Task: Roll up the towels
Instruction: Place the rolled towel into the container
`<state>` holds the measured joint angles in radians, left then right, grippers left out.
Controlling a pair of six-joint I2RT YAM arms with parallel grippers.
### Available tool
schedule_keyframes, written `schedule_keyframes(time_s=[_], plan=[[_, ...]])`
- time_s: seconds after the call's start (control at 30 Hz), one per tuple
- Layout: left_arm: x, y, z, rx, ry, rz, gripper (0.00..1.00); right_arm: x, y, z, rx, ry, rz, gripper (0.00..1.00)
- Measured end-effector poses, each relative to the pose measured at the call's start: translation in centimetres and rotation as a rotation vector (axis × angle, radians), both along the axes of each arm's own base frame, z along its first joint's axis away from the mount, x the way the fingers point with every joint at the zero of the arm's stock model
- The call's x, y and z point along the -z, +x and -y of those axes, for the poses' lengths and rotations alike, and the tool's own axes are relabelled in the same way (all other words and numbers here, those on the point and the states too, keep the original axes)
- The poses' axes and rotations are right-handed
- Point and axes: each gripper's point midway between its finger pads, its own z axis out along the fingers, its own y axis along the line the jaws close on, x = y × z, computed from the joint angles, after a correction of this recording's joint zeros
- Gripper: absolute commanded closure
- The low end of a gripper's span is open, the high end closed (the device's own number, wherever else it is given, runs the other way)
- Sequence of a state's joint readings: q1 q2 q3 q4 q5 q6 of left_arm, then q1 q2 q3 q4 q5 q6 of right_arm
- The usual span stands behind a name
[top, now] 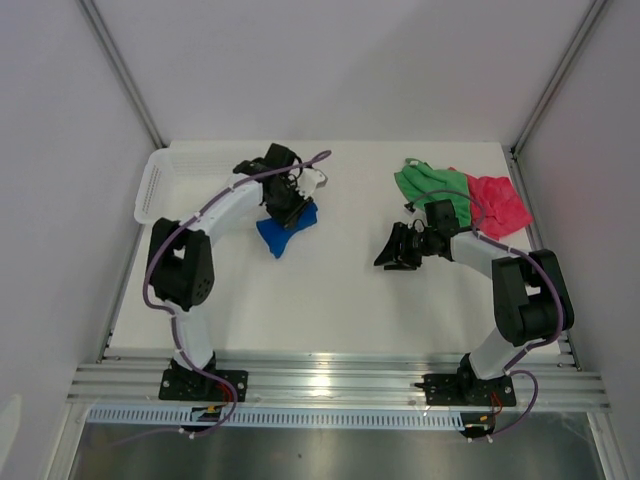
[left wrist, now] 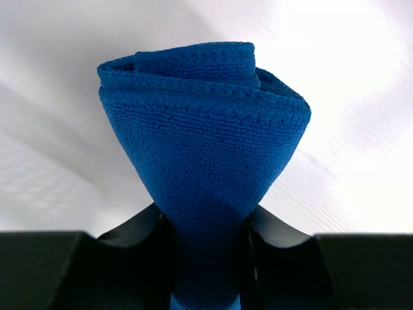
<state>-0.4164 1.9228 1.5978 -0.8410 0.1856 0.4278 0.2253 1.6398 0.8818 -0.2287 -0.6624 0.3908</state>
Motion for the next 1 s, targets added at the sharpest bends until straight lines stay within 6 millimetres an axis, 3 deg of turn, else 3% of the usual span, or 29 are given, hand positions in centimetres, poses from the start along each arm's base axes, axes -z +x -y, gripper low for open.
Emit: schedule_keyframes(time_s=[0.17,0.27,0.4,0.43,0.5,0.6,0.67,0.73,0.83,1.0], plan=[[-6.1,4.3,-1.1,-0.059,-0.061,0.169,0.93,0.0,0.0,0.0,0.000,0.000,0.000,0.53],[-10.1,7.1,-3.5,-0.129,-0.073,0.283,0.92,0.0,0.0,0.0,0.001,0.000,0.000,0.53],[-14.9,10.9,-9.4,-0.267,-0.023,0.444,0.92,0.0,0.0,0.0,0.000,0.000,-0.001,0.53],[-15.9,11.8,-11.6,-0.316,0.011,0.490,0.92,0.0,0.0,0.0,0.001,0.000,-0.001,0.53],[-16.5,12.8,-15.5,-0.396,0.088,0.538,0.91,0.0,0.0,0.0,0.001,0.000,-0.001,0.53],[-15.7,14.1,-20.7,-0.497,0.210,0.565,0.91,0.0,0.0,0.0,0.001,0.000,-0.001,0.53],[-13.9,15.0,-23.5,-0.547,0.288,0.552,0.90,0.0,0.0,0.0,0.001,-0.001,-0.002,0.53],[-11.5,15.6,-25.0,-0.567,0.334,0.513,0.90,0.1,-0.1,0.1,0.002,-0.003,-0.005,0.53],[-6.5,16.3,-25.6,-0.563,0.370,0.408,0.89,0.3,-0.3,0.2,0.006,-0.013,-0.018,0.53],[0.3,16.1,-23.4,-0.545,0.304,0.211,0.82,0.6,-0.5,0.5,0.017,-0.033,-0.036,0.53]])
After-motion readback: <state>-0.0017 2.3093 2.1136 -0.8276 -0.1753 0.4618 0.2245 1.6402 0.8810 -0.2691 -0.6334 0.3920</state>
